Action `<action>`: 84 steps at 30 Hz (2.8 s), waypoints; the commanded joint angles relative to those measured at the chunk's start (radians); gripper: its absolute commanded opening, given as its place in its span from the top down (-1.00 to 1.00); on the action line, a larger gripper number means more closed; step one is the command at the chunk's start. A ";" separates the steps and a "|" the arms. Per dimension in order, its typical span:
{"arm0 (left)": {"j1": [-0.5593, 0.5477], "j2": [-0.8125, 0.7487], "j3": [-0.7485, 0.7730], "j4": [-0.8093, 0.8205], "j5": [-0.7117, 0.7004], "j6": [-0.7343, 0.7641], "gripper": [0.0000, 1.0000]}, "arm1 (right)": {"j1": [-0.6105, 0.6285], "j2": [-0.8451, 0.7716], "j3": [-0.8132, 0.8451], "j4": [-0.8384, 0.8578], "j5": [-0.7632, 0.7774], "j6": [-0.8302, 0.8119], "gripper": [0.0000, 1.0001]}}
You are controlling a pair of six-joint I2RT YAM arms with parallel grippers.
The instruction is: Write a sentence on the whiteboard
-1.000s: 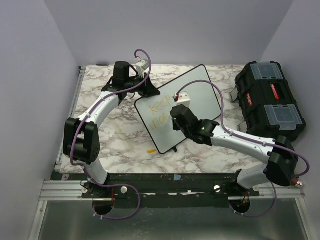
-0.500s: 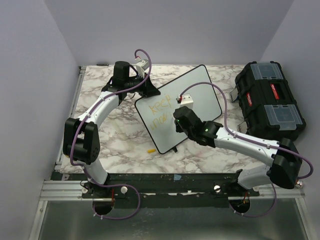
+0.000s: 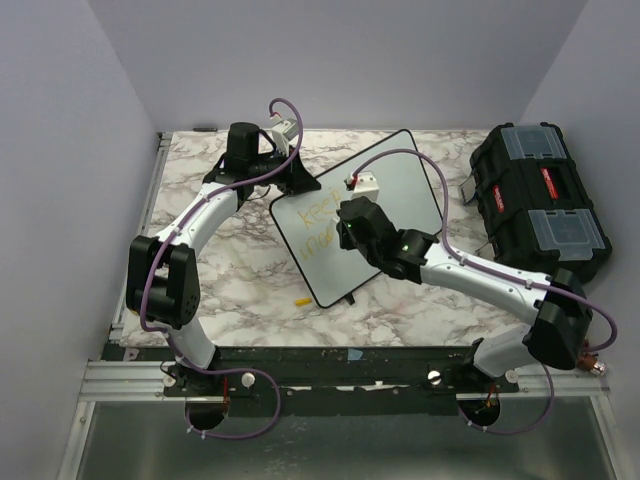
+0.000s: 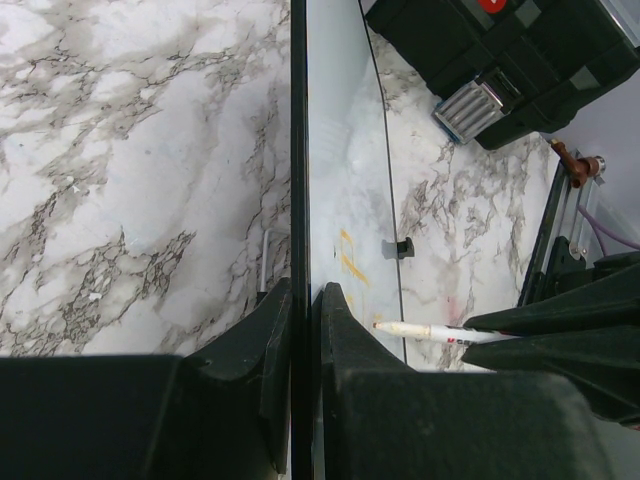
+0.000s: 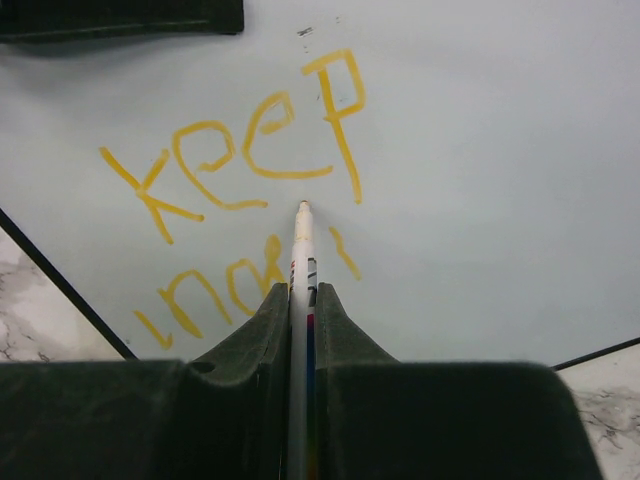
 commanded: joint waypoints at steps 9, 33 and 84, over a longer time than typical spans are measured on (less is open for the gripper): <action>-0.035 0.007 -0.035 -0.054 0.039 0.115 1.00 | -0.049 0.029 -0.050 0.036 -0.019 -0.002 0.99; -0.035 0.011 -0.035 -0.056 0.039 0.114 1.00 | -0.077 -0.092 -0.107 0.052 -0.049 0.011 0.99; -0.035 0.009 -0.041 -0.055 0.039 0.115 1.00 | -0.139 0.003 -0.089 0.066 -0.112 0.011 0.99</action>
